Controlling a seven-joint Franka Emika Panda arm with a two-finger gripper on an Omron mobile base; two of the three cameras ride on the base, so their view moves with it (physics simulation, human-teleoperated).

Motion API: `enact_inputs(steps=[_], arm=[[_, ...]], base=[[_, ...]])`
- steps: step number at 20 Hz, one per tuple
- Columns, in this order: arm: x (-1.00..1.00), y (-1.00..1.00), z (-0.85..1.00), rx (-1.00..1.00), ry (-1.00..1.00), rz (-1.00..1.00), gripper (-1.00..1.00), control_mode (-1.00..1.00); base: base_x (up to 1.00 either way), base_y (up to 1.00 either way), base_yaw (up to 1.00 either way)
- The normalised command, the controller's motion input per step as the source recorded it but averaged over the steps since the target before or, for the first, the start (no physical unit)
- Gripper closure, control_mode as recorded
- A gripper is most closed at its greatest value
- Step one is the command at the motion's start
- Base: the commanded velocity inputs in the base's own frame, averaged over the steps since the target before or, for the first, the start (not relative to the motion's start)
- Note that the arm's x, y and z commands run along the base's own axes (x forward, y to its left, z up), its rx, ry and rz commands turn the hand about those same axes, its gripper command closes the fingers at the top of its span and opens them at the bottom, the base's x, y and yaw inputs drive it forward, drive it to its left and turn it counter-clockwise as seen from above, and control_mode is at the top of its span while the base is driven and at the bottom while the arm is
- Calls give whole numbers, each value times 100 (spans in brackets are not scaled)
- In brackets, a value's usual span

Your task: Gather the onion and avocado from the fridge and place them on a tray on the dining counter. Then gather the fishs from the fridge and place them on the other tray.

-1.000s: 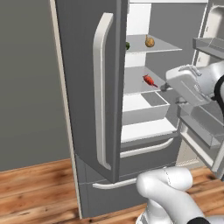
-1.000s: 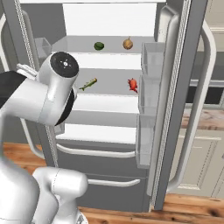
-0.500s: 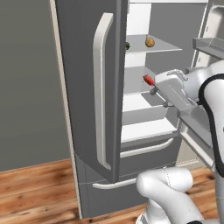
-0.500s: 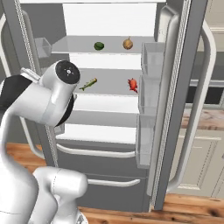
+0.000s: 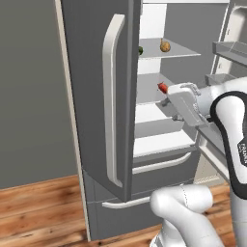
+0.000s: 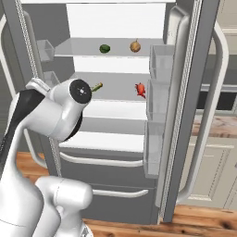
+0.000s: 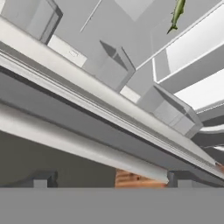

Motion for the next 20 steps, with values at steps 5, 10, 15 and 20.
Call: enact_inputs(steps=[5, 10, 15, 20], arm=[[34, 15, -1, 11, 1, 0, -100, -100], [30, 27, -3, 8, 3, 2, -100, -100], [33, 20, -8, 9, 5, 10, -100, -100], [34, 15, -10, 10, 6, 15, -100, -100]], base=[[0, 0, 0], [0, 0, 0], [0, 0, 0], [0, 0, 0]])
